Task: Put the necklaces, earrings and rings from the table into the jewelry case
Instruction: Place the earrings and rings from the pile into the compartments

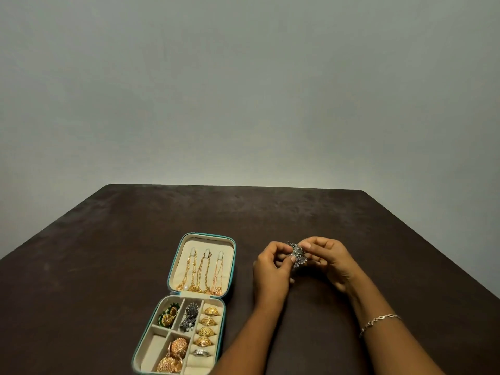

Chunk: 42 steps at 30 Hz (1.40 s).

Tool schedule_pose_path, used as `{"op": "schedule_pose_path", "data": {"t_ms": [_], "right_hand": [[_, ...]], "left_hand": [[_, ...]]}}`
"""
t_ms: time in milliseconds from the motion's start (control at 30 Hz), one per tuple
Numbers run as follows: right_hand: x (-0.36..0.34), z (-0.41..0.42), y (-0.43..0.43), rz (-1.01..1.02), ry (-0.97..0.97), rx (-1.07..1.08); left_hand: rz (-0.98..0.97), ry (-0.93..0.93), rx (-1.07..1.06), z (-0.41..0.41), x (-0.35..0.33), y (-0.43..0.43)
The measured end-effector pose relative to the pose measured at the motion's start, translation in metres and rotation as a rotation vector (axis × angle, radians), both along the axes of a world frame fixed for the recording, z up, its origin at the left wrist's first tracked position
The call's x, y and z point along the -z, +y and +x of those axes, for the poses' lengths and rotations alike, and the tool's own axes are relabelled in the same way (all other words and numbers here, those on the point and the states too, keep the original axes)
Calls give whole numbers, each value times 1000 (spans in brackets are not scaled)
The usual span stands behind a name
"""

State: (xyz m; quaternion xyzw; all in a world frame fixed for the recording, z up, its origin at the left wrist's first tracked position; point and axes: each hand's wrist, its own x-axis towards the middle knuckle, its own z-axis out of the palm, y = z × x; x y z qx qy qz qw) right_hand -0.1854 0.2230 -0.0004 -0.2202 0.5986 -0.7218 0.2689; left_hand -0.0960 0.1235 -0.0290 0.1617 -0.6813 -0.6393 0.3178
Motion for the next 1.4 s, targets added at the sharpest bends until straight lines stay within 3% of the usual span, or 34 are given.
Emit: {"op": "schedule_pose_path", "data": {"t_ms": [333, 633, 967, 1233, 1400], "right_hand": [[4, 26, 1, -61, 64, 135], [12, 72, 14, 10, 157, 233], [10, 129, 28, 23, 151, 234], [-1, 175, 18, 31, 151, 212], [-12, 197, -9, 7, 303, 189]], "left_hand": [[-50, -46, -33, 4, -3, 3], [-168, -100, -62, 39, -1, 17], [-171, -118, -60, 99, -7, 35], [-287, -94, -65, 149, -20, 33], [-410, -41, -111, 184, -37, -6]]}}
